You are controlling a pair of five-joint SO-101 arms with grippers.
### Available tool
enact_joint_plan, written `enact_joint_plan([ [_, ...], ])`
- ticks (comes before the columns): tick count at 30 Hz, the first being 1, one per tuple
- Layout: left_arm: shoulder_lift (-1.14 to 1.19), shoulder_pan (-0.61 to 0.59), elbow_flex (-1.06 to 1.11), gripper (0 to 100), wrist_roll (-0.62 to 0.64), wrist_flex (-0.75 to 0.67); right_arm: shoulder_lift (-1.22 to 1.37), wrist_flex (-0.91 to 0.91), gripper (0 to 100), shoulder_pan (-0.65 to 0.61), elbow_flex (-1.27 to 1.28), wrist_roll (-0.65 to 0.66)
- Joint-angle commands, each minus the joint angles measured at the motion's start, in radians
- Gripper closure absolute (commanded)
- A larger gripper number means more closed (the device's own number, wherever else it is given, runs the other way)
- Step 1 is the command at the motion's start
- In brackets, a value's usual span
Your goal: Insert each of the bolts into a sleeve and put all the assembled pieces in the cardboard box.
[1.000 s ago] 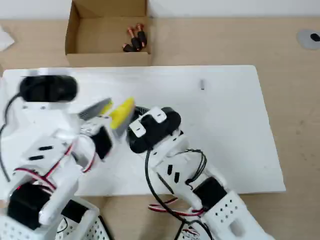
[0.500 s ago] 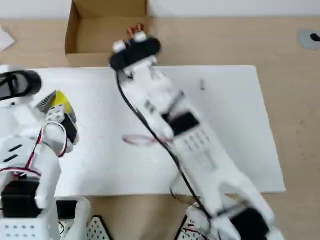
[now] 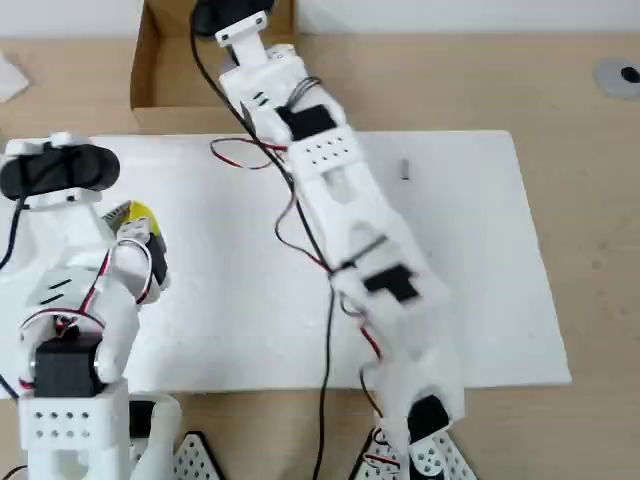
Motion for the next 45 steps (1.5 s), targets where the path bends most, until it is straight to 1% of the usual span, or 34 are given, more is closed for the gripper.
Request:
enact_joint_plan([
  [1, -0.01, -0.014, 0.006, 100, -0.006, -0.021, 0.237, 0.048, 98.9, 0.033, -0.41, 0.025],
  [4, -0.01, -0.014, 0.006, 100, -0.005, -0.021, 0.447, 0.072, 98.9, 0.048, -0.634, 0.089],
  [7, -0.01, -0.014, 0.006, 100, -0.003, -0.018, 0.604, 0.107, 98.7, 0.061, -0.806, 0.135],
  [12, -0.01, -0.014, 0.008, 100, -0.003, -0.017, 0.691, 0.304, 98.6, 0.053, -0.957, 0.152],
  [15, -0.005, -0.014, 0.008, 100, -0.002, -0.02, 0.684, 0.422, 98.5, 0.036, -0.998, 0.158],
  [17, -0.004, -0.014, 0.008, 100, -0.002, -0.018, 0.668, 0.482, 98.5, 0.024, -1.004, 0.201],
  [19, -0.005, -0.014, 0.008, 100, 0.0, -0.017, 0.654, 0.531, 95.9, 0.013, -1.004, 0.233],
  [21, -0.005, -0.014, 0.008, 100, 0.0, -0.015, 0.642, 0.574, 89.4, 0.013, -1.006, 0.233],
  [26, -0.004, -0.014, 0.008, 100, 0.0, -0.012, 0.616, 0.626, 69.5, 0.013, -1.006, 0.233],
  [28, -0.004, -0.014, 0.008, 100, 0.0, -0.002, 0.608, 0.638, 64.4, 0.002, -1.006, 0.235],
  [30, -0.004, -0.014, 0.012, 100, 0.0, 0.0, 0.598, 0.663, 61.4, -0.004, -1.006, 0.236],
  [37, -0.005, -0.026, 0.015, 100, -0.005, -0.003, 0.532, 0.701, 60.8, -0.005, -1.007, 0.235],
  [42, -0.002, -0.081, -0.029, 100, -0.014, 0.0, 0.397, 0.812, 60.8, 0.031, -1.007, 0.233],
  [45, -0.001, -0.083, -0.054, 100, -0.066, 0.034, 0.266, 0.927, 60.8, 0.053, -1.007, 0.232],
])
